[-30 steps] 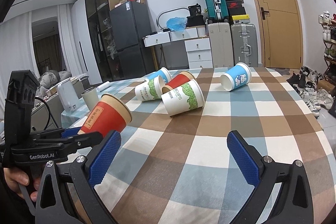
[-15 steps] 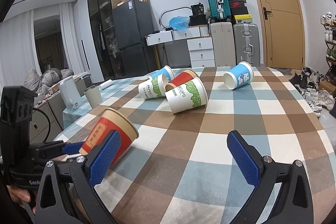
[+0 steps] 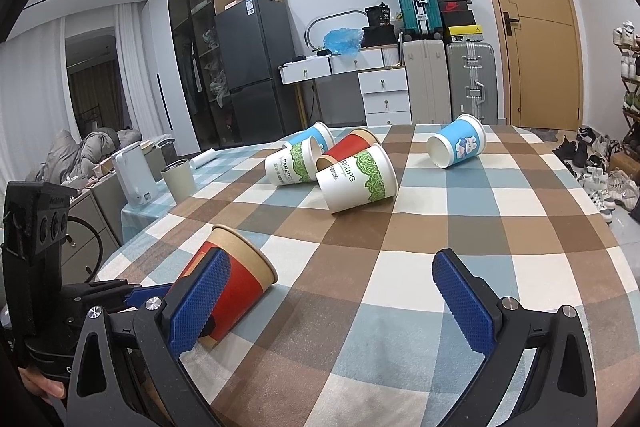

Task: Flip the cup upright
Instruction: 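Carry the red cup toward the right gripper and lower it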

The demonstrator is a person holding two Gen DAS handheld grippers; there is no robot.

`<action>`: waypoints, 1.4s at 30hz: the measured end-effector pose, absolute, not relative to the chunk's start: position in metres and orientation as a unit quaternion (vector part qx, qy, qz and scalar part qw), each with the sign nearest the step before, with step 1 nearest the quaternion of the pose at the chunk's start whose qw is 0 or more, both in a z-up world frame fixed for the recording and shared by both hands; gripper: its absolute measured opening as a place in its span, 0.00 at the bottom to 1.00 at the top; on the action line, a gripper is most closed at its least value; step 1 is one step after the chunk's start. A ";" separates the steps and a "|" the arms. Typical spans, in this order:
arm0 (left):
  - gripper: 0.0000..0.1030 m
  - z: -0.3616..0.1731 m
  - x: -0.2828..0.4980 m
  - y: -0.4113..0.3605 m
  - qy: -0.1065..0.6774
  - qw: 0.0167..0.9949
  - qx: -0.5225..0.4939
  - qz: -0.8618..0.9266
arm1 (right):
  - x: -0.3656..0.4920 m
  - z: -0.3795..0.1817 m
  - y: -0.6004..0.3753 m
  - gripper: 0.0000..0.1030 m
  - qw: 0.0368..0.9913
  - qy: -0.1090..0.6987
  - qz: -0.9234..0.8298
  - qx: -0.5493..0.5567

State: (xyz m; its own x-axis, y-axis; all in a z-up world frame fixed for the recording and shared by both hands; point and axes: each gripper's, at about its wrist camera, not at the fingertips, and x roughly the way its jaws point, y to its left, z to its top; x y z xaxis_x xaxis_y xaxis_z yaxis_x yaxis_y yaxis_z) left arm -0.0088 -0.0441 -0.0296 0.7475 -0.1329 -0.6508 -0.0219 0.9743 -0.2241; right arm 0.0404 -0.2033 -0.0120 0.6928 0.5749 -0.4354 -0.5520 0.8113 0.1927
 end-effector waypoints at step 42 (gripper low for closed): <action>0.99 -0.006 -0.004 0.031 0.231 0.972 -0.043 0.016 | 0.055 -0.021 -0.168 1.00 0.885 0.340 0.318 0.002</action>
State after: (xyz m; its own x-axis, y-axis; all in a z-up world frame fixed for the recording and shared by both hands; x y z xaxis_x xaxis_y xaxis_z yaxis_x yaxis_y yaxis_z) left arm -0.0039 0.0306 -0.0065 0.8926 0.0103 -0.4507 -0.0504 0.9958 -0.0769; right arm 0.0548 -0.1680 -0.0213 0.5668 0.5648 -0.5999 -0.5622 0.7974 0.2195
